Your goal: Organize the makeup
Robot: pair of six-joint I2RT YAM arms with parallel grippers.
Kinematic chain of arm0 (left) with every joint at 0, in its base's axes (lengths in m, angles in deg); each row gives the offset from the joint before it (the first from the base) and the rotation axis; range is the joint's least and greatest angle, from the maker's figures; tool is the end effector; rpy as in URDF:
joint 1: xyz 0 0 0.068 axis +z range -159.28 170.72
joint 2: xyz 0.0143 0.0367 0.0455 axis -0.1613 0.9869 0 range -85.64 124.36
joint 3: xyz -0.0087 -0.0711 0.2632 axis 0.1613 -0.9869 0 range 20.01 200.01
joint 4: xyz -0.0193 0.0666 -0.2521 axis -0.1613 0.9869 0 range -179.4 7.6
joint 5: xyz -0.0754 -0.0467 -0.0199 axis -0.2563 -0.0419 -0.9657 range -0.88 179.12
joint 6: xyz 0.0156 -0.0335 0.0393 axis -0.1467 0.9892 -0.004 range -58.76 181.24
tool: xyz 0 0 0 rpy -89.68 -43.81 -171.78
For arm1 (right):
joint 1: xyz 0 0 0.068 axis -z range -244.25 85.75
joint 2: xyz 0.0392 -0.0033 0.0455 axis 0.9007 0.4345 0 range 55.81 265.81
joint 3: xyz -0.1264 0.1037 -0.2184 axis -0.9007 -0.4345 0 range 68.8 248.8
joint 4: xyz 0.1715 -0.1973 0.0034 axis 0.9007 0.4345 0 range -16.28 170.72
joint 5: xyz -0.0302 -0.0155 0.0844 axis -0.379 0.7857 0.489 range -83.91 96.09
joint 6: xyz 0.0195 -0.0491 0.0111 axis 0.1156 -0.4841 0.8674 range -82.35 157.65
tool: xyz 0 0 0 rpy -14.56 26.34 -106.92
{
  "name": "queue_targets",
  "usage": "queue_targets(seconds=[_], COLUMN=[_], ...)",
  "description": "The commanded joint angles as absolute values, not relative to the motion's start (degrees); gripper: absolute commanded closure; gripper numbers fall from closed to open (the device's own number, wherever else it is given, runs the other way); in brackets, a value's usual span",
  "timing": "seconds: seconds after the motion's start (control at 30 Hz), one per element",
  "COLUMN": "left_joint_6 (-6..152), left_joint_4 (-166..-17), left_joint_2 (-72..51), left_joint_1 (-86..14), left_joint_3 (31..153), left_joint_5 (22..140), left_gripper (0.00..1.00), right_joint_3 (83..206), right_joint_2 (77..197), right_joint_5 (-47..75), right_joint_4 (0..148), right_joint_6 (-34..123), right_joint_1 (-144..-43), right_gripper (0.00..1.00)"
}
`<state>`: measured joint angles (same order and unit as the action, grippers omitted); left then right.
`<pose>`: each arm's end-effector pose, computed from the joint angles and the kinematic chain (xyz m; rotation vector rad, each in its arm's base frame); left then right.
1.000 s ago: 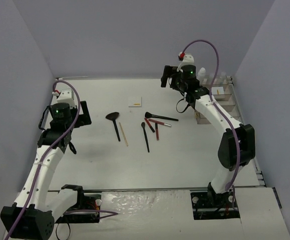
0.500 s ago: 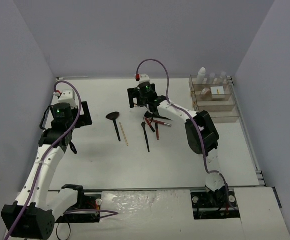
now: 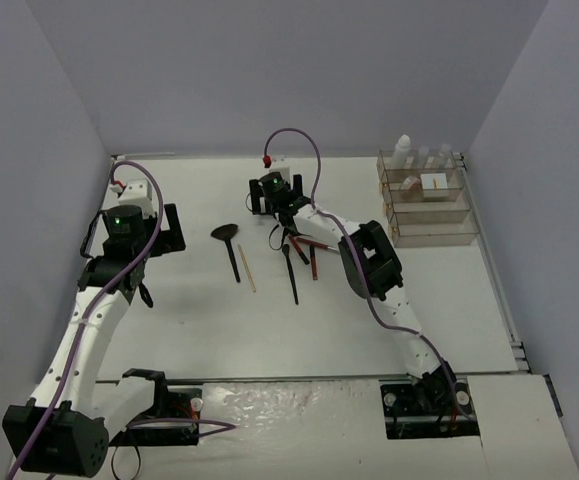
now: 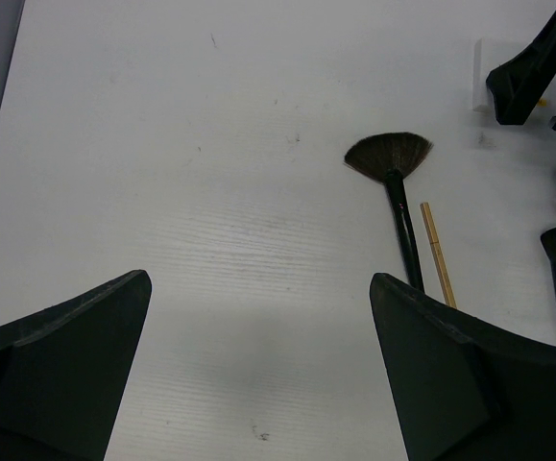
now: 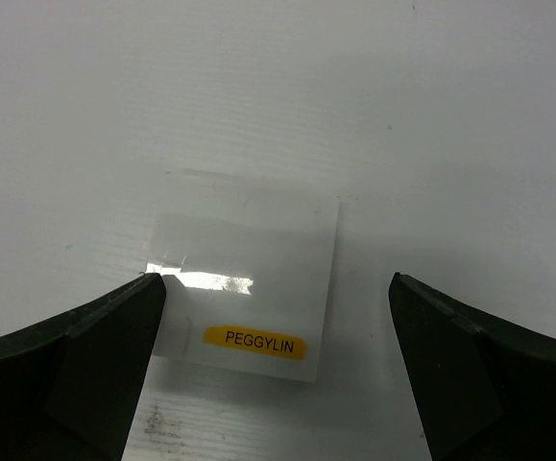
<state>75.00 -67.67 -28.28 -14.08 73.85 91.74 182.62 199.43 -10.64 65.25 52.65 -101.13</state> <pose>0.2243 -0.0171 0.3339 -0.1864 2.0060 -0.1606 0.4667 0.3372 0.1611 -0.1760 1.9320 0.3213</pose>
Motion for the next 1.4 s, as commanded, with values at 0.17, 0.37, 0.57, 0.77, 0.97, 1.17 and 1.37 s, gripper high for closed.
queue_targets(seconds=[0.17,0.37,0.57,0.77,0.97,1.17,1.37], left_joint_6=[75.8,75.9,76.2,76.3,76.3,76.3,76.1], left_joint_4=[-69.9,-70.1,-69.9,-70.0,-69.9,-69.8,-69.9], left_joint_2=[-29.5,-29.5,-29.0,-29.2,-29.0,-29.0,-29.4], left_joint_1=[-13.7,-13.7,-13.7,-13.7,-13.7,-13.7,-13.7], left_joint_3=[75.9,75.9,76.2,76.2,76.1,76.1,75.9], left_joint_5=[91.2,90.9,90.0,89.8,89.9,90.2,90.5], left_gripper=[0.03,0.03,0.03,0.03,0.03,0.03,0.03], right_joint_3=[187.6,187.2,186.1,187.7,187.2,187.9,182.6], right_joint_2=[200.8,200.8,201.5,203.1,202.9,199.9,188.7], right_joint_5=[-11.1,-9.6,-10.4,-14.5,-19.0,-18.1,-13.0], right_joint_4=[63.0,62.8,63.2,67.6,69.7,69.3,64.5], right_joint_6=[54.6,55.8,56.6,57.4,57.8,54.8,50.8], right_joint_1=[-102.2,-102.5,-103.1,-103.7,-104.0,-103.8,-102.7], right_gripper=[0.00,0.00,0.00,0.01,0.30,0.74,0.89])
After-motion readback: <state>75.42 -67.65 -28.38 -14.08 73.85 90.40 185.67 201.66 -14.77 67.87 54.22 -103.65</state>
